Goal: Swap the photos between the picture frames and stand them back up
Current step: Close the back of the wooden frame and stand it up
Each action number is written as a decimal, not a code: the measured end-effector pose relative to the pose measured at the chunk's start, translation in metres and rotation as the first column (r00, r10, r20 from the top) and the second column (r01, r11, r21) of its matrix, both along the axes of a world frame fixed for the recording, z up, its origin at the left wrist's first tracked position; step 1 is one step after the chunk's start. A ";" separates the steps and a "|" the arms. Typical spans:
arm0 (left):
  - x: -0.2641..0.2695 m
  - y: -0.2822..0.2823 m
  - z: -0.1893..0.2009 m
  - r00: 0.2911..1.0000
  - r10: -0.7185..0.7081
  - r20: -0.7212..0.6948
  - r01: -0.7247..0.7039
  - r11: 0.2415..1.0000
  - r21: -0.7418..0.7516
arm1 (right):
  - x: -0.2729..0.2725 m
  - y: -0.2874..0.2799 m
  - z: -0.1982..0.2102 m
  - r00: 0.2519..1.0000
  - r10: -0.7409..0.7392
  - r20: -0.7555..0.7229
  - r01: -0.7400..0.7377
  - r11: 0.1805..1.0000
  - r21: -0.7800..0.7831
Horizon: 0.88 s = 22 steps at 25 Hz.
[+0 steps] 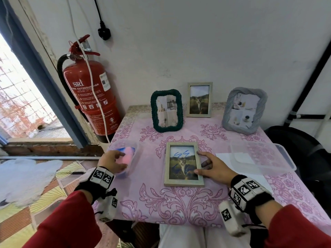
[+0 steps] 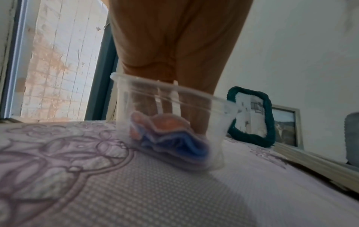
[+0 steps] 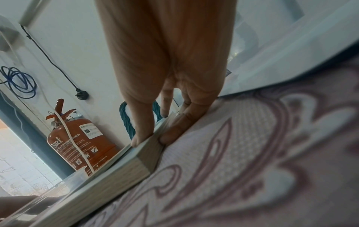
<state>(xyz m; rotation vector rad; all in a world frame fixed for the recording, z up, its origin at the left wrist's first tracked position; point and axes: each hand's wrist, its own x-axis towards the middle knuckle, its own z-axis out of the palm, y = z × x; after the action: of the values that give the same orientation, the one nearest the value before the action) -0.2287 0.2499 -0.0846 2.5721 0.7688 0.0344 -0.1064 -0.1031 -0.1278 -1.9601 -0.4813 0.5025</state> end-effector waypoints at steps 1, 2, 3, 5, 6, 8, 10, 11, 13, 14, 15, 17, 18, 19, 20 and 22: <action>0.000 0.000 0.002 0.999 0.030 0.029 -0.029 1.000 -0.011 | 0.000 0.000 0.000 1.000 -0.001 -0.005 0.001 1.000 0.005; -0.001 0.001 0.004 0.996 0.058 0.067 -0.057 0.998 -0.014 | 0.000 0.000 -0.001 1.000 -0.001 -0.007 0.001 1.000 0.006; -0.002 0.001 0.007 0.991 0.077 0.112 -0.077 0.997 -0.007 | 0.000 -0.001 -0.001 1.000 -0.002 -0.008 0.002 1.000 0.007; -0.003 -0.001 0.014 0.971 0.099 0.216 -0.097 0.995 -0.022 | 0.000 0.000 -0.001 1.000 -0.002 -0.005 0.002 1.000 0.010; -0.004 -0.003 0.020 0.954 0.114 0.278 -0.102 0.993 -0.055 | 0.000 0.000 -0.001 1.000 -0.003 -0.003 0.003 1.000 0.013; -0.002 -0.010 0.033 0.903 0.151 0.403 -0.106 0.986 -0.130 | 0.001 -0.001 -0.002 1.000 -0.004 -0.001 0.004 1.000 0.016; 0.002 -0.020 0.048 0.841 0.161 0.517 -0.089 0.983 -0.162 | 0.000 -0.001 -0.002 1.000 -0.004 -0.005 0.004 1.000 0.018; 0.005 -0.027 0.055 0.807 0.148 0.572 -0.064 0.984 -0.165 | 0.000 -0.001 -0.003 1.000 -0.004 -0.007 0.005 1.000 0.019; 0.014 -0.043 0.064 0.767 0.082 0.636 0.022 0.988 -0.154 | 0.000 -0.001 -0.003 1.000 -0.009 -0.011 0.009 1.000 0.024; 0.019 -0.053 0.065 0.768 0.041 0.640 0.076 0.985 -0.155 | 0.000 -0.001 -0.003 1.000 -0.011 -0.012 0.011 1.000 0.025; 0.024 -0.064 0.064 0.775 0.000 0.632 0.132 0.978 -0.162 | 0.000 -0.001 -0.003 1.000 -0.011 -0.009 0.011 1.000 0.023; 0.034 -0.088 0.056 0.792 -0.069 0.607 0.216 0.961 -0.172 | 0.000 -0.001 -0.004 1.000 -0.009 -0.004 0.009 1.000 0.018; 0.039 -0.100 0.051 0.800 -0.098 0.591 0.240 0.956 -0.168 | 0.000 -0.001 -0.004 1.000 -0.010 -0.004 0.010 1.000 0.020; 0.042 -0.113 0.046 0.809 -0.127 0.574 0.256 0.955 -0.150 | 0.000 0.000 -0.005 1.000 -0.013 -0.007 0.014 1.000 0.024; 0.046 -0.124 0.041 0.821 -0.155 0.550 0.268 0.955 -0.131 | 0.000 0.000 -0.005 1.000 -0.018 -0.008 0.019 0.999 0.029; 0.051 -0.142 0.029 0.866 -0.207 0.455 0.293 0.948 -0.126 | -0.001 0.001 -0.006 0.999 -0.032 -0.013 0.032 0.999 0.039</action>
<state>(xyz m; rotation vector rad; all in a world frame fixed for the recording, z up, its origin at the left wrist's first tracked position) -0.1780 0.1080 -0.0554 2.3299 0.2492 0.4223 -0.1069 -0.1022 -0.1339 -1.9235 -0.4480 0.4817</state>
